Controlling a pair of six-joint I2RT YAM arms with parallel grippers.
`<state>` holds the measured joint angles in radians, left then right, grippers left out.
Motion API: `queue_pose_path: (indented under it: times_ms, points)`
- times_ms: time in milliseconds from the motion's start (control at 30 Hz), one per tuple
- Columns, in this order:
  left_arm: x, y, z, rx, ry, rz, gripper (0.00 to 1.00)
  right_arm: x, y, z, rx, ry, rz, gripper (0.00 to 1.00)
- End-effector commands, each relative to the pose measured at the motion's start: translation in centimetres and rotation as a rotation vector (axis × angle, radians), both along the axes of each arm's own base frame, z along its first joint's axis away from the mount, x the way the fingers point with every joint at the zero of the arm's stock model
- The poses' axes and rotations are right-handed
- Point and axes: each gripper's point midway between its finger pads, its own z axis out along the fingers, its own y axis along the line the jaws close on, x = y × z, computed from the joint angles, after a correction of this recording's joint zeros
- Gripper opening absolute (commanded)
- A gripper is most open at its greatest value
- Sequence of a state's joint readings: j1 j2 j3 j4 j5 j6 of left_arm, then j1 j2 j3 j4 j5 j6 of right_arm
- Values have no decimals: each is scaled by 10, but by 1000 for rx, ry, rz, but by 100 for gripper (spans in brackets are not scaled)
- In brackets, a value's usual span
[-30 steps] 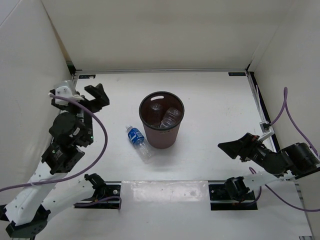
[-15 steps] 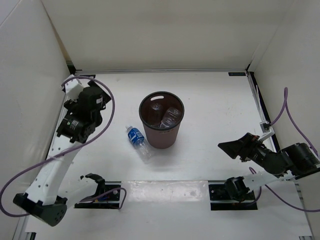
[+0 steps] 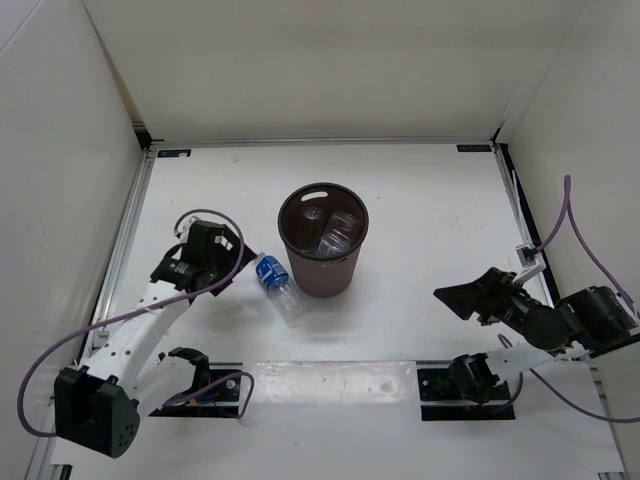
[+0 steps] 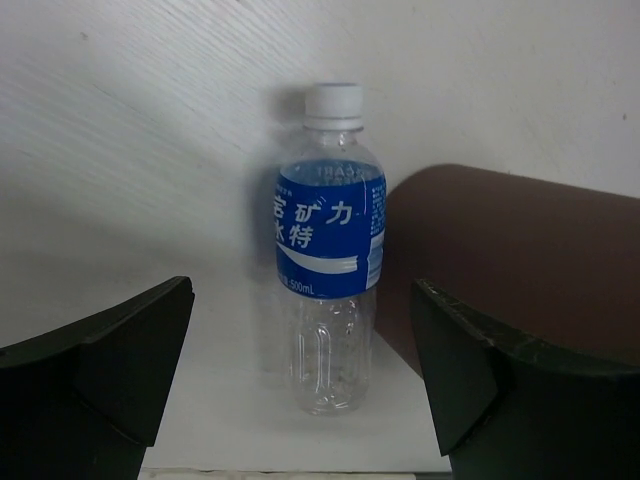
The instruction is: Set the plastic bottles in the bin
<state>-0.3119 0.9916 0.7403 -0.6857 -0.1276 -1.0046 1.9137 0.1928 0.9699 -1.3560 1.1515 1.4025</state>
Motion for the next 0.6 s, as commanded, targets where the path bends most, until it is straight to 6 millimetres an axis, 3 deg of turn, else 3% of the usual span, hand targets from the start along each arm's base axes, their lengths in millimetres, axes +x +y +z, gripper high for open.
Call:
queue_pose_path:
  times_ms: [0, 33, 100, 233, 567]
  points:
    - [9, -30, -1, -167, -38, -51, 100, 11, -25, -27, -193, -85, 4, 90]
    - [4, -35, -20, -196, -22, -66, 100, 11, -25, -26, -188, -83, 3, 90]
    - [11, -49, -26, -268, -36, -86, 100, 11, -24, -26, -182, -84, 19, 90]
    - [11, -62, -56, -291, 47, -137, 99, 10, -22, -27, -172, -81, 42, 90]
    - [21, -78, -73, -293, 94, -186, 99, 10, -24, -29, -103, -50, 83, 90]
